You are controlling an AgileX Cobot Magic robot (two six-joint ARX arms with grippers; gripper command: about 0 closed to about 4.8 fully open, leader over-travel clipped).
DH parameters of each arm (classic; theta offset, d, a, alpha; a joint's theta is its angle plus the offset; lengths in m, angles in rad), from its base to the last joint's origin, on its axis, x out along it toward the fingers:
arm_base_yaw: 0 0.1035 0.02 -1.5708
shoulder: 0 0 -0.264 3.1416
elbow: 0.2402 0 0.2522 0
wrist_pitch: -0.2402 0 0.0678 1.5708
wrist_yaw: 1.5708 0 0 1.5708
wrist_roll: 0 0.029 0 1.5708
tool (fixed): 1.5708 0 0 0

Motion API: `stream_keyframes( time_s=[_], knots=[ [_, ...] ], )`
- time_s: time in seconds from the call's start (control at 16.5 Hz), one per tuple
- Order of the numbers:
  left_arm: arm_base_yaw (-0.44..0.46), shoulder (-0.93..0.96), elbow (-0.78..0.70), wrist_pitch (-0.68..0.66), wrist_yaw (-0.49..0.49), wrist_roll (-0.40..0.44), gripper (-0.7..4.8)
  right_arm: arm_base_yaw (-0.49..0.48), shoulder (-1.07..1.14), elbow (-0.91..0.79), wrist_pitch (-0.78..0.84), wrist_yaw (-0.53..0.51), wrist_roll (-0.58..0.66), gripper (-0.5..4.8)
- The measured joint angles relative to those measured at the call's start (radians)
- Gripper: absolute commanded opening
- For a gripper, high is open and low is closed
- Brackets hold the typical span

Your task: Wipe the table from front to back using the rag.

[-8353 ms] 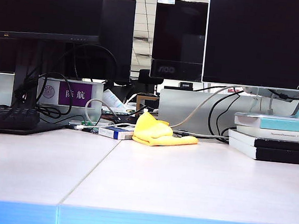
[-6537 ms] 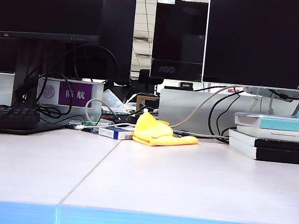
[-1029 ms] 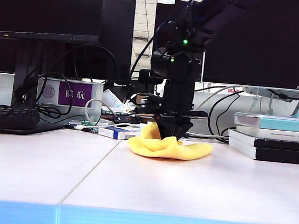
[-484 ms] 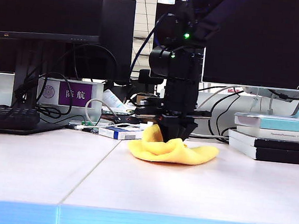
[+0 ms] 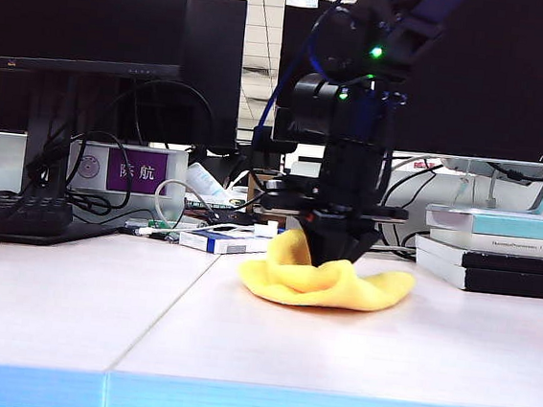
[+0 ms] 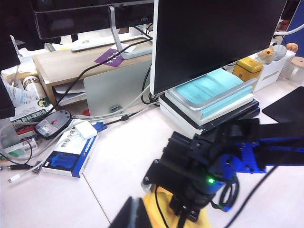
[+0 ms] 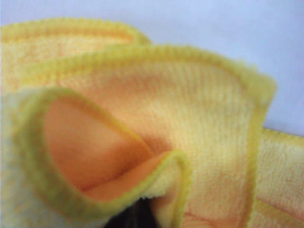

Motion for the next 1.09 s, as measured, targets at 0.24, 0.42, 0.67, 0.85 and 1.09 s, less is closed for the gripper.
stream_keyframes(
  time_s=[0.24,0.42,0.67,0.85,1.09],
  knots=[
    [0.0,-0.009,0.0,0.0,0.0,0.0,-0.05,0.023,-0.082,-0.128,0.04,-0.017,0.004,-0.07],
    [0.0,-0.009,0.0,0.0,0.0,0.0,-0.05,0.09,-0.135,-0.207,0.04,-0.006,0.009,-0.07],
    [0.0,-0.009,0.0,0.0,0.0,0.0,-0.05,0.161,-0.201,-0.314,0.097,-0.018,0.062,-0.06],
    [0.0,-0.009,0.0,0.0,0.0,0.0,-0.05,0.208,-0.259,-0.402,0.145,-0.024,0.08,-0.06],
    [0.0,-0.009,0.0,-0.001,0.0,0.0,-0.05,0.248,-0.322,-0.482,0.155,-0.064,0.103,-0.06]
  ],
)
